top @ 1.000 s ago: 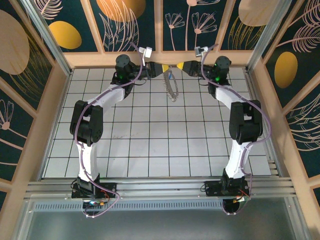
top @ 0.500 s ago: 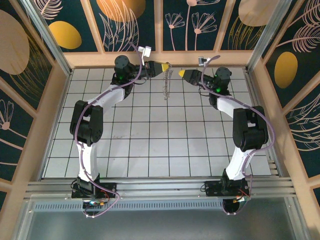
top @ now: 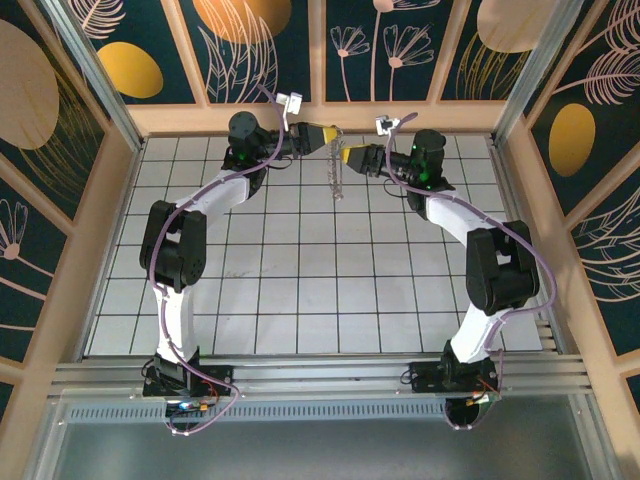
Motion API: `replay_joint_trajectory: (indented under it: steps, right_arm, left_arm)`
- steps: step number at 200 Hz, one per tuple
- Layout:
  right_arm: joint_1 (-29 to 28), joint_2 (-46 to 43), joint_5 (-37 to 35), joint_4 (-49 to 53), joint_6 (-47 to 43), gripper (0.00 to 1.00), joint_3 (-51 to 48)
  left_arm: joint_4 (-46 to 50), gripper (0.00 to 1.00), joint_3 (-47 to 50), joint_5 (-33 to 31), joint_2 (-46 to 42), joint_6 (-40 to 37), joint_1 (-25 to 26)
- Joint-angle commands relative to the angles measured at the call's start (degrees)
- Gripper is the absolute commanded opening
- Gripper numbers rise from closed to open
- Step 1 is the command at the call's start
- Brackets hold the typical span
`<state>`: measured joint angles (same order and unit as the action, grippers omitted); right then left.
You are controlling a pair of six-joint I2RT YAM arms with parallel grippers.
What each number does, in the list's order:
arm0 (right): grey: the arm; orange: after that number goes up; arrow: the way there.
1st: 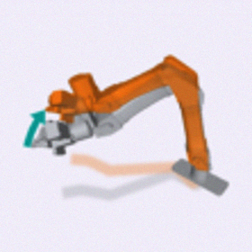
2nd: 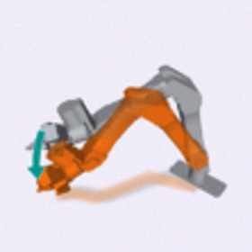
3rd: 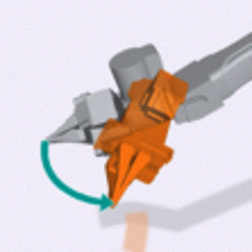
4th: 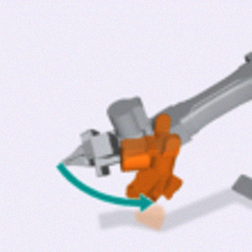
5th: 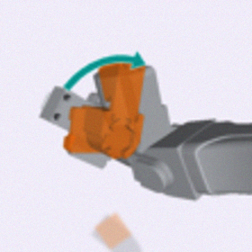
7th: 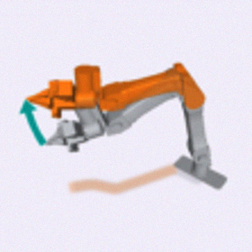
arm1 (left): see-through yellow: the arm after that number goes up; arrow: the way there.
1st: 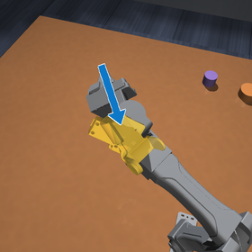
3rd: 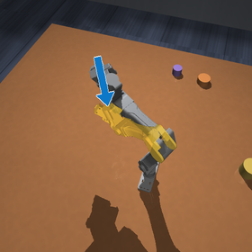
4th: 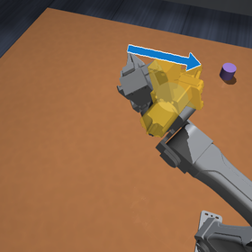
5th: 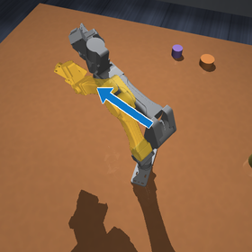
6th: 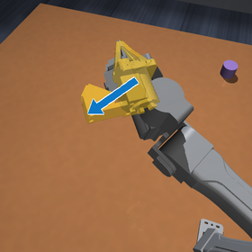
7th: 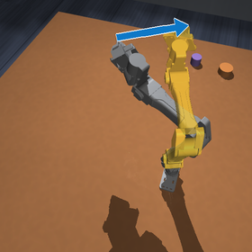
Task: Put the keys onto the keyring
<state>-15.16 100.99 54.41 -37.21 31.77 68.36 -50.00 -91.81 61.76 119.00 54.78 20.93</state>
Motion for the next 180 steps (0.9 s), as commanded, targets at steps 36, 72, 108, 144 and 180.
replay_joint_trajectory:
  steps: [36,72,108,144,180]
  right_arm:
    - [-1.23,-0.91,1.57,1.02,-3.68,0.47,4.01]
    - [-1.85,-0.54,2.14,2.14,-4.88,0.46,4.92]
    - [-1.81,-0.79,3.37,2.75,-5.53,0.33,4.61]
    - [-1.83,-1.94,4.2,3.29,-6.1,0.12,3.47]
    - [-2.15,-2.69,4.69,4.26,-6.77,0.0,2.92]
  left_arm:
    - [-4.58,0.0,0.22,1.01,-0.8,1.03,-0.16]
    - [-5.37,0.0,0.02,1.04,-0.53,1.8,-0.19]
    - [-5.37,0.0,0.12,0.69,-0.44,1.88,-0.15]
    - [-5.38,0.0,0.48,-0.05,-0.62,1.77,-0.17]
    - [-5.64,0.0,1.26,-1.15,-0.96,1.73,-0.19]
